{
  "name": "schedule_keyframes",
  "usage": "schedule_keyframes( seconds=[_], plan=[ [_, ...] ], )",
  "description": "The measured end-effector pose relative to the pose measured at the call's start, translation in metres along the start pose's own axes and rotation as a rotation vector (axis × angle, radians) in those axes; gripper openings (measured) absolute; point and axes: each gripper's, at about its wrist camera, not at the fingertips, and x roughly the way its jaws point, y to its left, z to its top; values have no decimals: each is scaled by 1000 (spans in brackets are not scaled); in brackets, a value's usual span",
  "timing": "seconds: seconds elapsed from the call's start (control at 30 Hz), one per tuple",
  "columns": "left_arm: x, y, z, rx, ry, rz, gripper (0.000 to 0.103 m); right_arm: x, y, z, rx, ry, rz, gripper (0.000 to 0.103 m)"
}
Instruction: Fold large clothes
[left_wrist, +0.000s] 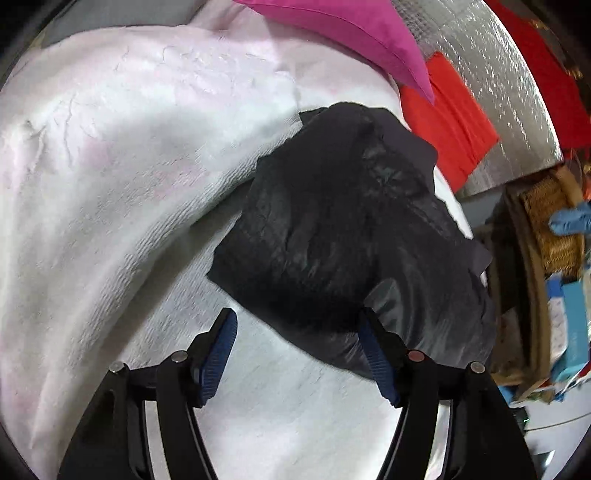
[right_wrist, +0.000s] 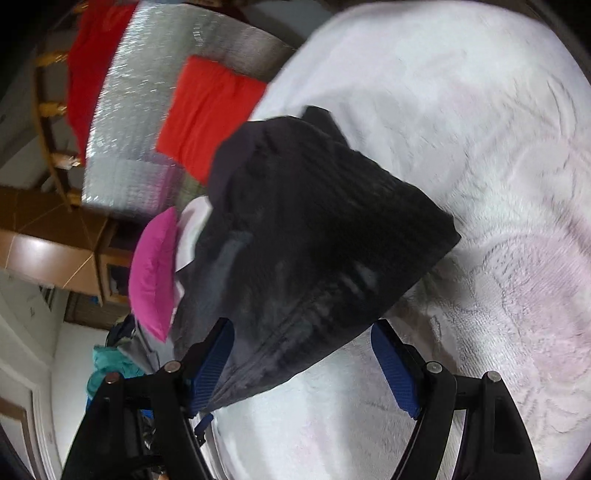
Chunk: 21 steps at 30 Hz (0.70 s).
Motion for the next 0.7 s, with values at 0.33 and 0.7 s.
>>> schedule_keyframes(
  seconds=[0.33, 0.7],
  plan=[
    [7, -22, 11, 115, -95, 98, 71, 18, 23, 6, -79, -121, -24, 80],
    [-8, -58, -19, 403, -191, 346, 73, 16, 41, -5, -233, -82, -174, 67]
  ],
)
